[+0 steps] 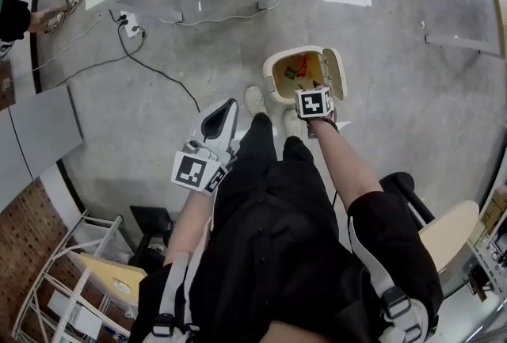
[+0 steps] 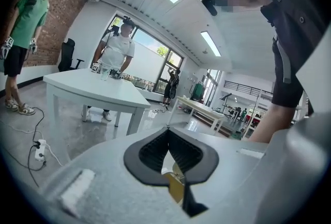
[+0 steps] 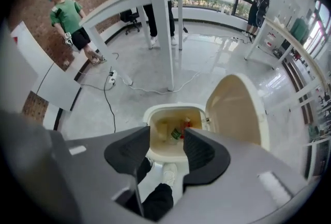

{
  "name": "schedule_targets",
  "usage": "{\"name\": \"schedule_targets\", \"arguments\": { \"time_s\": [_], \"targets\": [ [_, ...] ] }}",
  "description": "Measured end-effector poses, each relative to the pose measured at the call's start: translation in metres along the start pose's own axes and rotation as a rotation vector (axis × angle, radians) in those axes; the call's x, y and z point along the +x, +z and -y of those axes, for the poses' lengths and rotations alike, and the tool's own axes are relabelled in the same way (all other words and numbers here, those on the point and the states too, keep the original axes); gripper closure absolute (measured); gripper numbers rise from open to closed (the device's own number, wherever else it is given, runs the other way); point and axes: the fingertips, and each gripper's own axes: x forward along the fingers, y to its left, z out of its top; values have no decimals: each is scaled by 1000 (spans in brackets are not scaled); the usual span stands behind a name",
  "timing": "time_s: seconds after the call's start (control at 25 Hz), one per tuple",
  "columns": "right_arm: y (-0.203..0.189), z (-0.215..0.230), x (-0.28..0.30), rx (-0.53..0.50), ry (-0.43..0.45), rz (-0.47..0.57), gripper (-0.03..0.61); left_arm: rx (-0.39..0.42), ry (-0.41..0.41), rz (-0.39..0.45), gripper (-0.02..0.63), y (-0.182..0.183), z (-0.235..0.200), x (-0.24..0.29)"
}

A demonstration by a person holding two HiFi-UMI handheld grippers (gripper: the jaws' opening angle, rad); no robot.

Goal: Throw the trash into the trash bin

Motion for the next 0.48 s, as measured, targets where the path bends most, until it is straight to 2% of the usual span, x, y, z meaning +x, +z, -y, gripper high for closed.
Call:
{"name": "schedule_targets", "arguments": {
  "time_s": [0.28, 0.48],
  "targets": [
    [69, -17, -104, -3, 61, 318, 457, 71, -29, 84, 612, 52, 20, 18],
    [119, 3, -197, 42, 102, 585, 501, 110, -16, 156, 612, 86, 35, 23]
  ]
}}
